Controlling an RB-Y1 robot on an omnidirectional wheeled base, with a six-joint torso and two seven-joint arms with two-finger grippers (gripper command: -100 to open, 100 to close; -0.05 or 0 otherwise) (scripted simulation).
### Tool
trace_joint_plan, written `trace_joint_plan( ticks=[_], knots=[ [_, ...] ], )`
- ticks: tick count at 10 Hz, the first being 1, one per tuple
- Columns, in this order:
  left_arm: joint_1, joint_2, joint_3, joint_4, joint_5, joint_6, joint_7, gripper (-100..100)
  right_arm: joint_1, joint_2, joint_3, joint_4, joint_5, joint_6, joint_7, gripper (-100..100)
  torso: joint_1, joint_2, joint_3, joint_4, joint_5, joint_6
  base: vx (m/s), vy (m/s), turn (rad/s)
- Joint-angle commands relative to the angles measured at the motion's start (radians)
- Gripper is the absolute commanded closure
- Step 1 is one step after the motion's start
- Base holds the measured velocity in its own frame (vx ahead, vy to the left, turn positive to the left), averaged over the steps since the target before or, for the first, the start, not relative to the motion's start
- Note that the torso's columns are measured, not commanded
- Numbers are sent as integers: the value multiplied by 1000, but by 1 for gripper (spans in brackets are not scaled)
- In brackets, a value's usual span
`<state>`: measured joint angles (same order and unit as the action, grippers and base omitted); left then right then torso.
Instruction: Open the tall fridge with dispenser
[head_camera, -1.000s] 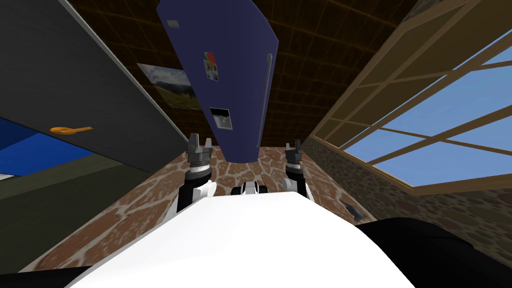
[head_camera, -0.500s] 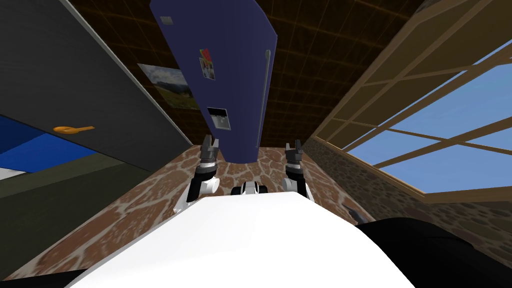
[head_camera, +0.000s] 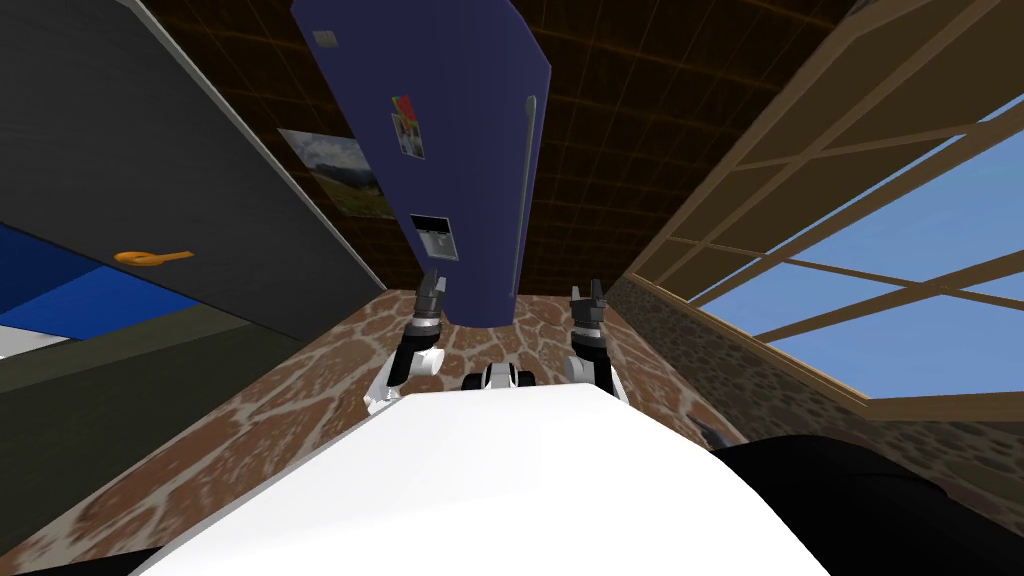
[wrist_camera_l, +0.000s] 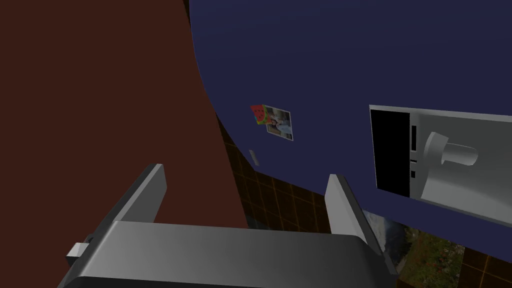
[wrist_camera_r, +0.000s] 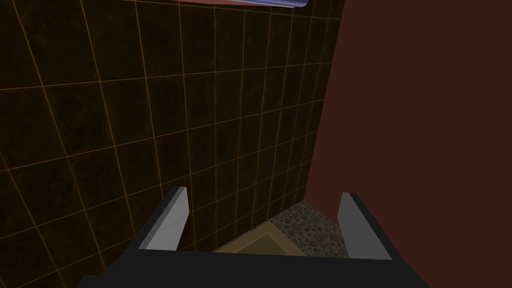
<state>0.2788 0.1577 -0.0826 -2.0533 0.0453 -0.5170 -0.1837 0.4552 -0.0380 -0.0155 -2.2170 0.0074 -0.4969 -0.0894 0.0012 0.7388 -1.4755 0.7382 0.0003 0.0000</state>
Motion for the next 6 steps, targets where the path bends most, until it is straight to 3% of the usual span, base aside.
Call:
trace_joint_plan(
  ticks=[1, 4, 6],
  knots=[
    [-74, 7, -5, 79, -11, 13, -6, -100, 0, 0, 0, 0, 0, 0, 0, 0, -1, -1, 0, 0, 0, 0, 31, -98, 65],
    [-116, 8, -8, 136, -17, 22, -9, -100, 0, 0, 0, 0, 0, 0, 0, 0, -1, -2, -1, 0, 0, 0, 36, -74, 30],
    [-194, 10, -15, 210, -30, 41, -15, -100, 0, 0, 0, 0, 0, 0, 0, 0, 0, -1, 0, 0, 0, 0, 42, -85, 57]
  ],
)
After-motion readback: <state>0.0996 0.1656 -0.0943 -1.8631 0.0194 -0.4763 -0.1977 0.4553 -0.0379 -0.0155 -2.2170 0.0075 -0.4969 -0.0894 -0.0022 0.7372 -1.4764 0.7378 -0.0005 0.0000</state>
